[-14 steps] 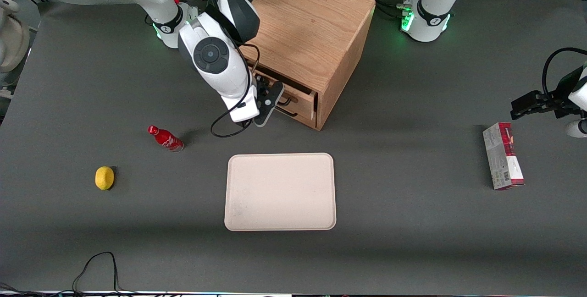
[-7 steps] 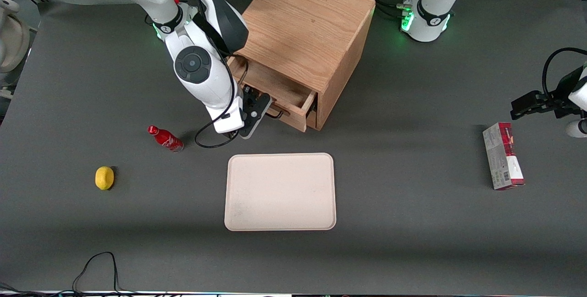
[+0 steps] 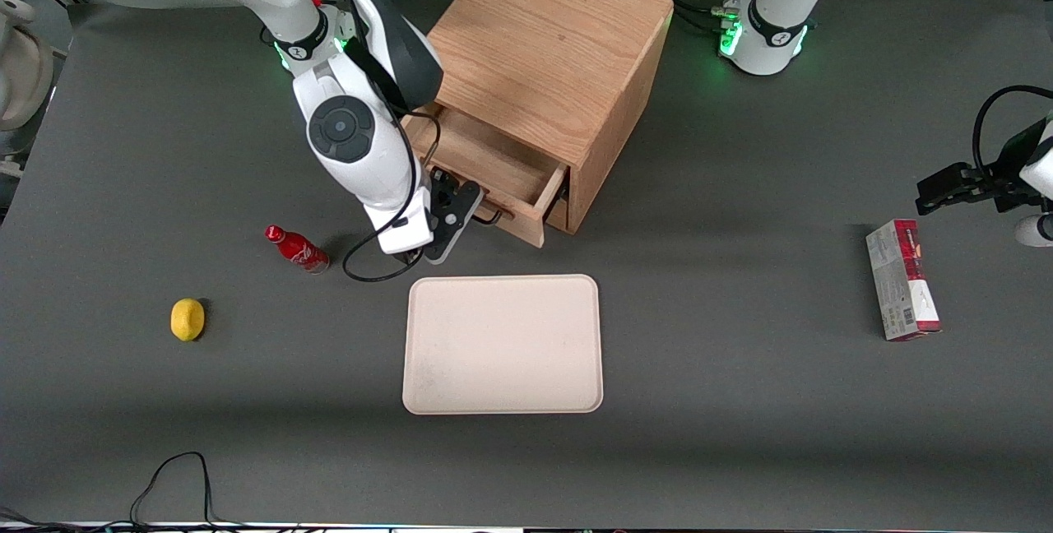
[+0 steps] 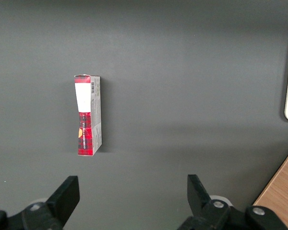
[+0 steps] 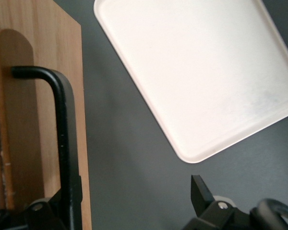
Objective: Open upper drawer
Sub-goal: 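Pull the handle outward with the right gripper, sliding the drawer open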
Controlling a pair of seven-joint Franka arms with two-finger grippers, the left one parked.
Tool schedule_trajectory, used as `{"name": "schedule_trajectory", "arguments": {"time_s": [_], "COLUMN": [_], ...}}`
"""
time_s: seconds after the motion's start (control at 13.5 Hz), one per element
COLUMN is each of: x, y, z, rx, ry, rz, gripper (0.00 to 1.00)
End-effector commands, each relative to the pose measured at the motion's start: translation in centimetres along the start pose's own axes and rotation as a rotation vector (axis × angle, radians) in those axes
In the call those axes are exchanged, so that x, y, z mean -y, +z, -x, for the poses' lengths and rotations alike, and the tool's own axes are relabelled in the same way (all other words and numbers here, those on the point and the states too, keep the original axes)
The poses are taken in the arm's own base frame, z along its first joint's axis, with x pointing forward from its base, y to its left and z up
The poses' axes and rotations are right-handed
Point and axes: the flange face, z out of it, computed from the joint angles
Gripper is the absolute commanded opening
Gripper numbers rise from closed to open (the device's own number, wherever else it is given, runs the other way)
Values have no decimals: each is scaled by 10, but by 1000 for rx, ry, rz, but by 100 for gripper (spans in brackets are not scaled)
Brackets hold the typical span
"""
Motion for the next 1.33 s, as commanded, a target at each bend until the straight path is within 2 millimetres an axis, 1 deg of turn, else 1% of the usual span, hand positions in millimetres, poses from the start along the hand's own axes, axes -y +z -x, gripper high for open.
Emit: {"name": "schedule_trajectory", "arguments": {"time_s": [0.0,0.15,0.3,0.37,0.44,0.52,0.74,0.81,0.89,0.96,1.11,1.18,1.26], "x": [-18,-22,-39,-42,-49,-60,-72,-82,-87,-92,-108,-111,-117], "y": [-5,-7,-10,-8,-12,-10,-9,-9,-6,-11,-14,-15,-15], "z": [-7,-13,-10,-12,-13,-8,-7,-3,-3,-5,-3,-4,0], "rx": [-20,-27,-37,-39,-47,-47,-48,-41,-25,-23,-5,-6,-5], "ry": [-15,-21,3,-14,-28,-15,-1,15,21,22,23,1,5], "rz": [22,30,32,32,38,37,40,34,24,24,9,9,10], "gripper": [100,100,100,100,100,100,100,100,100,100,100,100,100]}}
